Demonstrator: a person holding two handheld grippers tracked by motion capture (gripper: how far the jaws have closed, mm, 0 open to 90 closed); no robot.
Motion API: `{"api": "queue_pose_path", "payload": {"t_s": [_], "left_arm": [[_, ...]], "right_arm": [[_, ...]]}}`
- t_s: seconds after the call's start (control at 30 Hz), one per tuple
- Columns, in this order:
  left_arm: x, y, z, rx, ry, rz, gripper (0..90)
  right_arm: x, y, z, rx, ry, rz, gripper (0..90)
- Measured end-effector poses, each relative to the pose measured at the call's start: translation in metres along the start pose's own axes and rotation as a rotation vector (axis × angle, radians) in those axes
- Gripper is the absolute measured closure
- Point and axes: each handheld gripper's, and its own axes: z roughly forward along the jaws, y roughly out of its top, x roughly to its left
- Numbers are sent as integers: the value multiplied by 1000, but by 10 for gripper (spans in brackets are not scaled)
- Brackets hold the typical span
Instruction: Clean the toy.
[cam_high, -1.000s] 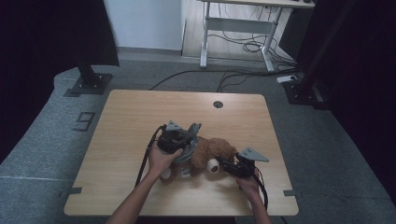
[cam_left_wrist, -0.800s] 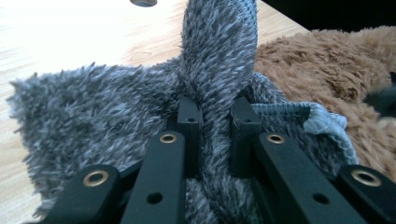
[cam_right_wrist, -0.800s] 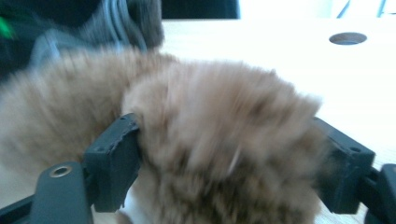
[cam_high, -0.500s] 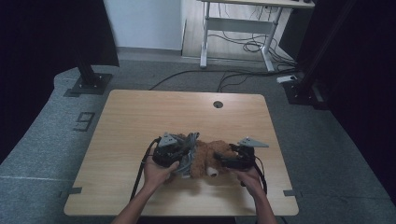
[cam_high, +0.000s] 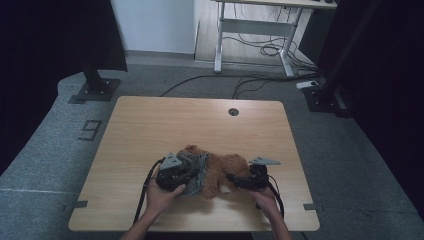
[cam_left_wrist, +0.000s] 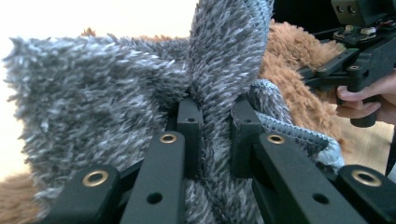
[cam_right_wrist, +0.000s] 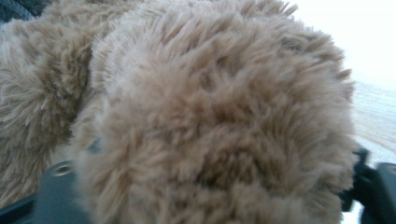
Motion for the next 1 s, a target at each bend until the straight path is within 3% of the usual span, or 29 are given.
{"api": "queue_pose_path", "payload": {"t_s": [0.1, 0.23, 0.4, 0.5, 0.67, 0.8, 0.87, 1.0], "left_arm": [[-2, 2, 7, -6, 33, 23, 778], [1, 9, 18, -10, 64, 38, 779], [11, 21, 32, -15, 118, 71, 778], [18, 29, 39, -13, 133, 61, 777], [27, 33, 46, -37, 137, 44, 776], [26, 32, 48, -47, 133, 42, 776], [24, 31, 45, -44, 119, 39, 776], [19, 36, 33, -26, 78, -6, 769]], "right_arm": [[0, -2, 1, -32, -19, -15, 333], [1, 0, 8, -88, -99, -53, 408], [-3, 7, 20, -142, -161, -56, 437], [-6, 14, 27, -158, -191, -50, 446], [-11, 17, 34, -204, -215, -42, 449], [-12, 17, 33, -214, -232, -47, 452], [-12, 16, 31, -214, -227, -51, 452], [-8, 9, 25, -219, -207, -59, 457]]}}
